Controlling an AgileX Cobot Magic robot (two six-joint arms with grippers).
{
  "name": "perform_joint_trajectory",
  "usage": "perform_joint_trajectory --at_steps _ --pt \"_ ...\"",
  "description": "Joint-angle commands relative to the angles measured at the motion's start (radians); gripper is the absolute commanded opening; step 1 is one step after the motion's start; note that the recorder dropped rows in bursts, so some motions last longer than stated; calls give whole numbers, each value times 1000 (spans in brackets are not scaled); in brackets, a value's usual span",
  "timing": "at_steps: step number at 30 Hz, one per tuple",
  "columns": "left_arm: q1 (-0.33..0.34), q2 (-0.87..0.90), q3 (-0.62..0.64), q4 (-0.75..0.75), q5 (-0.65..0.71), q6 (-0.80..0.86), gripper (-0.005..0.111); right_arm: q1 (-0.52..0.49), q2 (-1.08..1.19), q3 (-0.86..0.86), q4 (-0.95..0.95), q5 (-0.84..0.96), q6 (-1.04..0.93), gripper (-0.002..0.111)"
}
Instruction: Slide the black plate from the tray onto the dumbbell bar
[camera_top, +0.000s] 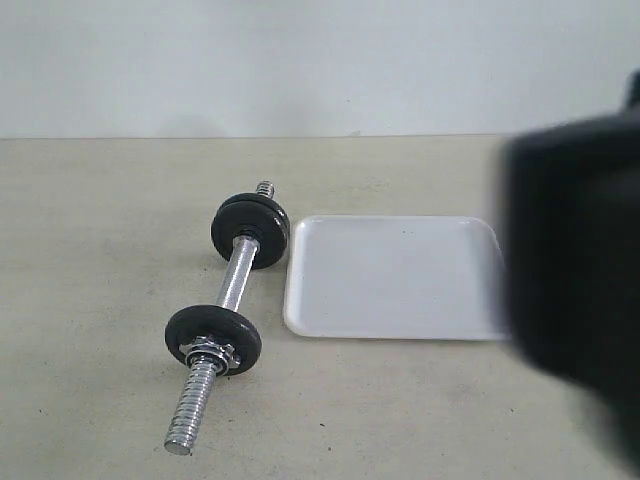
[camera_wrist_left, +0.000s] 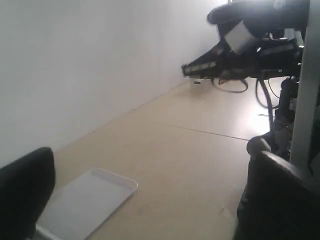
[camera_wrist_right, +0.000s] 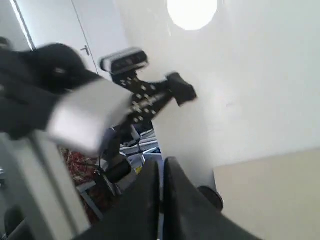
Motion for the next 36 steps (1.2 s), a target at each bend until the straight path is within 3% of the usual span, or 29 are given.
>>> perform_joint_trajectory --at_steps 1,7,14,21,23,30,36 --pt "2 -5 79 -76 -50 -27 105 0 -185 -38 4 14 47 0" --pt "2 -5 195 -426 -203 239 105 -2 -397 -39 4 14 152 0" --pt "2 -5 358 -768 -213 611 105 -2 -573 -39 -57 -65 271 0" --pt "2 -5 537 -1204 -329 1123 105 -2 -616 -39 -259 -123 487 0" --pt "2 -5 574 -1204 -375 1194 105 -2 -616 -39 -313 -121 565 0" --pt "2 -5 706 -1204 -605 1194 105 -2 -616 -39 -408 -59 650 0" --pt "2 -5 797 -1204 -685 1194 105 -2 -616 -39 -453 -59 675 0"
